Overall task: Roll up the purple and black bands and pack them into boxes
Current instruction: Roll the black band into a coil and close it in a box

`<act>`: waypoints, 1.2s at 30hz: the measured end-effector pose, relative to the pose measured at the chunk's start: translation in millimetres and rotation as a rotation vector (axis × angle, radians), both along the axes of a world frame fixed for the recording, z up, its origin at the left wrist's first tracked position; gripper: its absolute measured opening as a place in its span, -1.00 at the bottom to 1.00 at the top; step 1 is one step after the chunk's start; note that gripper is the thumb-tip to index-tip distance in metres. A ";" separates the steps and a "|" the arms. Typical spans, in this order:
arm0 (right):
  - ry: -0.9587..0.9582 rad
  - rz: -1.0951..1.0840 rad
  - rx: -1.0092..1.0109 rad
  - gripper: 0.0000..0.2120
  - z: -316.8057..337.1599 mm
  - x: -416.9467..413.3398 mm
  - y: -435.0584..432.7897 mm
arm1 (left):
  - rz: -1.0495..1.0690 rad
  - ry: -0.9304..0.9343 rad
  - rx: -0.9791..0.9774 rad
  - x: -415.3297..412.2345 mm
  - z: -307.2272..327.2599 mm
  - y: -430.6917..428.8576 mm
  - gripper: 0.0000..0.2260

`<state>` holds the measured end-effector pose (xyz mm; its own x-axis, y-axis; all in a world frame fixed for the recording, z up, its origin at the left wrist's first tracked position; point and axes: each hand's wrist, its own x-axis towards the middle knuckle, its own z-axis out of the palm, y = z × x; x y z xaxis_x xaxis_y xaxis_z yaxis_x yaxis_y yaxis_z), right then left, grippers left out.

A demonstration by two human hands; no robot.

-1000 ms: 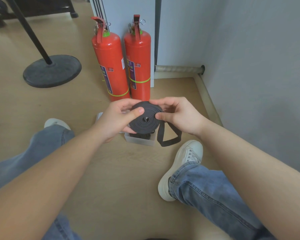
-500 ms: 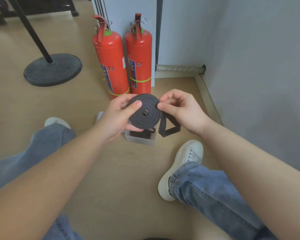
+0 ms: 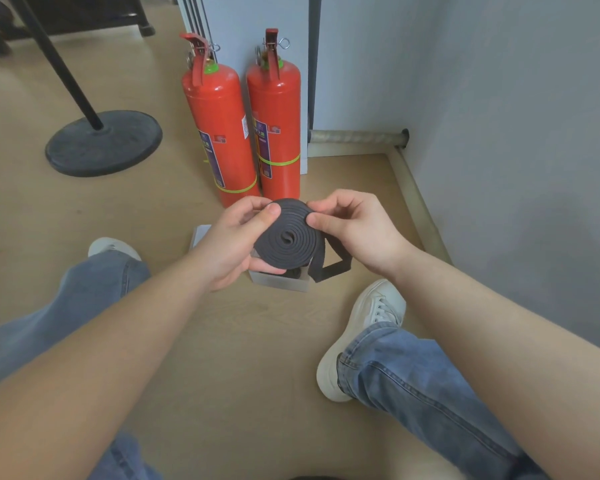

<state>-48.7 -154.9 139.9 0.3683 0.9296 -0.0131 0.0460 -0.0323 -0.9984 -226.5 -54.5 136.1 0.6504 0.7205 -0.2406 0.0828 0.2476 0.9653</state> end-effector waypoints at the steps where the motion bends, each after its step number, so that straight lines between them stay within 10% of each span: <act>1: -0.024 -0.002 -0.012 -0.82 0.6 0.9 0.1 | -0.020 0.045 0.066 -0.7 1.3 1.6 -0.84; 6: -0.226 0.075 -0.096 -0.93 8.4 -3.0 -4.2 | -0.164 0.232 0.436 -2.4 5.1 5.2 -0.81; 36: -0.305 0.078 -0.150 -0.80 6.8 6.0 -0.1 | -0.110 0.155 0.304 -0.6 1.4 1.0 -0.79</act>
<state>-42.7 -155.0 146.7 0.3047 0.9510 -0.0522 0.3500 -0.1627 -0.9225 -227.2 -53.5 137.6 0.7007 0.7019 -0.1280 0.2441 -0.0673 0.9674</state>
